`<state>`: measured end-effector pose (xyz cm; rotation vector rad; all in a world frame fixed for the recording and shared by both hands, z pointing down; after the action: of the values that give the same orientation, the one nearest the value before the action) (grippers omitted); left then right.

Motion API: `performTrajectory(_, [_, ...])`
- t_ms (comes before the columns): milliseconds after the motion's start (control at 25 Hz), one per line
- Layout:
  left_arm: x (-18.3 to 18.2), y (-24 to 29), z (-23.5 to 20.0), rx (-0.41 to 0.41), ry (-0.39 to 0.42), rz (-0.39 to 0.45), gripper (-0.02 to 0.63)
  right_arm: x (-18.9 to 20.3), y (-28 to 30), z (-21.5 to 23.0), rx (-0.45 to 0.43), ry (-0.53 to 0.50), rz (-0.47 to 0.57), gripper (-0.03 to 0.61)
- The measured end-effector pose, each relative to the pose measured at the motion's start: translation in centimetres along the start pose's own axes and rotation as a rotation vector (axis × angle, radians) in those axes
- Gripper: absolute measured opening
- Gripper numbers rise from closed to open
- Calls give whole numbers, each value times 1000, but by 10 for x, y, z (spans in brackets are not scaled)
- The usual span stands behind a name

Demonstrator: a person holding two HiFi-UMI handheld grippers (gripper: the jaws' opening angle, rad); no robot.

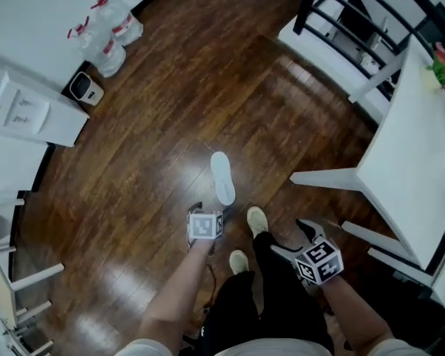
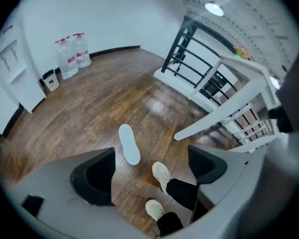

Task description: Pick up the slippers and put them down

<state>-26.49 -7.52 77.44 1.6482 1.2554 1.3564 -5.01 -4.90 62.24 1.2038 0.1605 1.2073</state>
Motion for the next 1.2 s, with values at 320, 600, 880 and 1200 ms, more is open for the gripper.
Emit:
performTrajectory(320, [-42,-239,141,101,271,116,453,16,-210,-84,134,100,201,434])
performTrajectory(600, [-47,-380,284,249,481,185,453,72,-393,-99,297,213,385,434])
performTrajectory(880, [-45,-418,416,355,564,227,453,152,-538,-56,453,303,533,434])
performTrajectory(1200, [-8,-409,539,416,633,207,453,240,-613,-28,498,343,575,434])
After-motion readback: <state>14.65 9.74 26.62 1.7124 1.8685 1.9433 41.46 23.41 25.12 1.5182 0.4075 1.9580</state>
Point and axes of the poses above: the fingertips, and each gripper's own axes: y forward along the fingers, z to its right, x out of its underside, the point moved 1 cm from there along -y, backward along the fingers, and after that the axes turned 4 degrees about y, right-handed, at the moved point
